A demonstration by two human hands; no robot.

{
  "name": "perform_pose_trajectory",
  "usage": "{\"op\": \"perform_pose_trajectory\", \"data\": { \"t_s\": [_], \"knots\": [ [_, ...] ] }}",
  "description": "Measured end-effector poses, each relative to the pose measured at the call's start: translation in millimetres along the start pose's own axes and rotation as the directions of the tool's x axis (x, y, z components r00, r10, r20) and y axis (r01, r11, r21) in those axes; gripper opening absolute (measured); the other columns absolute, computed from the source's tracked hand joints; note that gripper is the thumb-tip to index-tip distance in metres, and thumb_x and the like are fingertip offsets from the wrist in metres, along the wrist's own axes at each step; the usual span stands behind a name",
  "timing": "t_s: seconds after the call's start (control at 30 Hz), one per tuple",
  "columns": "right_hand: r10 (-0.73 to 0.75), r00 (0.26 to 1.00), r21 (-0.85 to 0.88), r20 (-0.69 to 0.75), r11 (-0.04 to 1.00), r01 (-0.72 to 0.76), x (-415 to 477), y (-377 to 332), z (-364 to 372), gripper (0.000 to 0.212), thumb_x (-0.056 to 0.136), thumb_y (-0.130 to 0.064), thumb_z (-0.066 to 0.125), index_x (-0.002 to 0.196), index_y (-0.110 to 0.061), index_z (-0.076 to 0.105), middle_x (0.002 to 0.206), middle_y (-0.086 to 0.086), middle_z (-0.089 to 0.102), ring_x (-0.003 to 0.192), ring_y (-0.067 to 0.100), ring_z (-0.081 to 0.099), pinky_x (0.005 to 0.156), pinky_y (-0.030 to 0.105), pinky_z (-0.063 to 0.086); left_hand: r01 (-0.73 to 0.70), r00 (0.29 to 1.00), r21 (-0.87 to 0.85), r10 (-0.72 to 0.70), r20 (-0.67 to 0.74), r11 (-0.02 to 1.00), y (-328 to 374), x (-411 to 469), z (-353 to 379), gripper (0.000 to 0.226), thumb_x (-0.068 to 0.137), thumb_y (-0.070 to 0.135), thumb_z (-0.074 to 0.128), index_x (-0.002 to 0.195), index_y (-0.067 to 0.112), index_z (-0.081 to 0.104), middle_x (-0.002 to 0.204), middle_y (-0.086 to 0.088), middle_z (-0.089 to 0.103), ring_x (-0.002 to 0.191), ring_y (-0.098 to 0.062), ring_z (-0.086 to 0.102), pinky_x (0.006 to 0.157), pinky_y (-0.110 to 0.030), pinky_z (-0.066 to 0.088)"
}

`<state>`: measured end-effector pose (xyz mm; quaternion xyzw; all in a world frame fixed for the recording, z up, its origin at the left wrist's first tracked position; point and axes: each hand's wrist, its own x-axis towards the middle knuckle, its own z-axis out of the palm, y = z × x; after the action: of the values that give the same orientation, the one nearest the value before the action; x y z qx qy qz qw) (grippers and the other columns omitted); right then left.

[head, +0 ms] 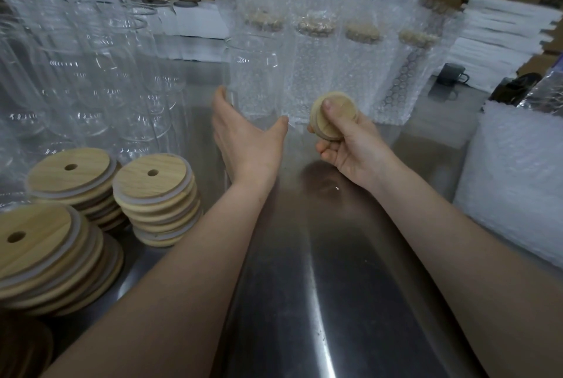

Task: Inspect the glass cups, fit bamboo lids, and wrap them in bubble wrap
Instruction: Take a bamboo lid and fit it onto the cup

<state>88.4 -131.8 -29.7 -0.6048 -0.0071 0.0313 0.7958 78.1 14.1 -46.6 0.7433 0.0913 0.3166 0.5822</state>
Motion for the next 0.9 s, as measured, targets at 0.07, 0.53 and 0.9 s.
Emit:
{"op": "perform_pose_trajectory", "data": {
  "t_s": [0.07, 0.53, 0.9],
  "knots": [
    [-0.005, 1.000, -0.027, -0.008, 1.000, 0.004, -0.3, 0.4, -0.4, 0.039, 0.084, -0.025, 0.073, 0.116, -0.014, 0.053, 0.072, 0.004, 0.070, 0.042, 0.011, 0.056, 0.037, 0.019, 0.044, -0.007, 1.000, 0.004, 0.007, -0.016, 1.000, 0.5, -0.4, -0.4, 0.095, 0.073, 0.026, 0.084, 0.147, 0.009, 0.026, 0.148, -0.009, 0.037, 0.137, -0.025, 0.034, 0.116, -0.036, 0.027],
    [-0.079, 0.997, -0.062, -0.008, 0.995, 0.079, -0.7, 4.8, 5.9, 0.017, 0.097, -0.027, 0.061, 0.107, -0.018, 0.051, 0.064, 0.006, 0.062, 0.041, 0.018, 0.058, 0.035, 0.023, 0.045, -0.012, 1.000, 0.019, 0.012, -0.013, 1.000, -0.5, -0.6, -0.4, 0.095, 0.075, 0.028, 0.083, 0.148, 0.010, 0.025, 0.149, -0.009, 0.035, 0.137, -0.025, 0.035, 0.115, -0.040, 0.028],
    [-0.018, 0.999, 0.101, -0.026, 0.995, 0.021, 5.0, 4.7, 4.7, 0.035, 0.108, -0.022, 0.029, 0.134, -0.001, 0.038, 0.084, 0.023, 0.069, 0.045, 0.026, 0.062, 0.040, 0.026, 0.050, -0.008, 1.000, 0.014, 0.009, -0.009, 1.000, -1.3, -0.3, -0.1, 0.094, 0.074, 0.027, 0.082, 0.147, 0.011, 0.025, 0.147, -0.009, 0.036, 0.136, -0.026, 0.035, 0.115, -0.038, 0.028]
  ]
}}
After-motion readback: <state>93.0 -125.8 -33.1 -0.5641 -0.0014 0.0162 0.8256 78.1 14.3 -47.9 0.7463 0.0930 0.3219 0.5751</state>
